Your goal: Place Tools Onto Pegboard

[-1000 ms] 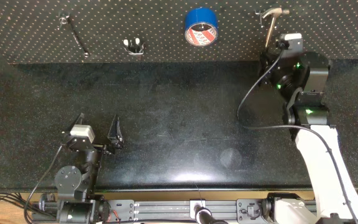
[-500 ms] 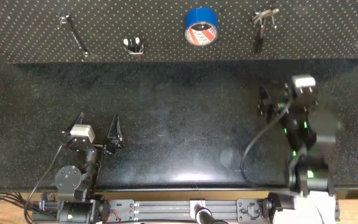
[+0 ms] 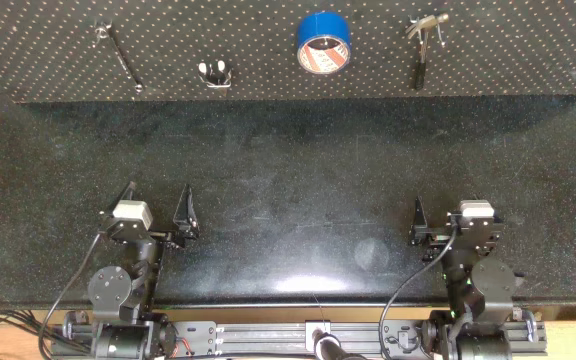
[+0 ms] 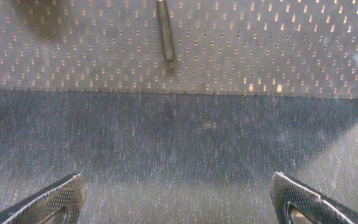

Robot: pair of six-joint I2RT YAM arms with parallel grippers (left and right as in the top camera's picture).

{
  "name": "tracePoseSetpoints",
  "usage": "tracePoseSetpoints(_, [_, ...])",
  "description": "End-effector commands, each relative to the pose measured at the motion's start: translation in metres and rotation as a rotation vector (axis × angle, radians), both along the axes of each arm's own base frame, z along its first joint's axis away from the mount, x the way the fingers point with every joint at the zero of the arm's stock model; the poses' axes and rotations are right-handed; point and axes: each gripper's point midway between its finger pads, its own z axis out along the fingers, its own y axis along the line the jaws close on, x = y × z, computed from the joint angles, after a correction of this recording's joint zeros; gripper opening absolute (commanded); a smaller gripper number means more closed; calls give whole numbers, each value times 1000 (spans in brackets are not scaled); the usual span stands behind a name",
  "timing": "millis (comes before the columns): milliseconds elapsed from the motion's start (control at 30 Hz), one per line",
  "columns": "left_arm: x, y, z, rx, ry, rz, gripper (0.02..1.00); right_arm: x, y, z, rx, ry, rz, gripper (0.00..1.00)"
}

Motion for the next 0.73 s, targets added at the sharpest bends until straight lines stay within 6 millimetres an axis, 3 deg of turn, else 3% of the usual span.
tracePoseSetpoints(33, [-1, -2, 0, 2, -1, -10, 993, 16, -1, 18, -2, -195, -8, 976])
tracePoseSetpoints(133, [-1, -2, 0, 2, -1, -10, 993, 16, 11, 18, 3, -195, 43, 976])
tracePoseSetpoints(733, [-1, -2, 0, 2, -1, -10, 993, 16, 11, 18, 3, -195, 42, 976])
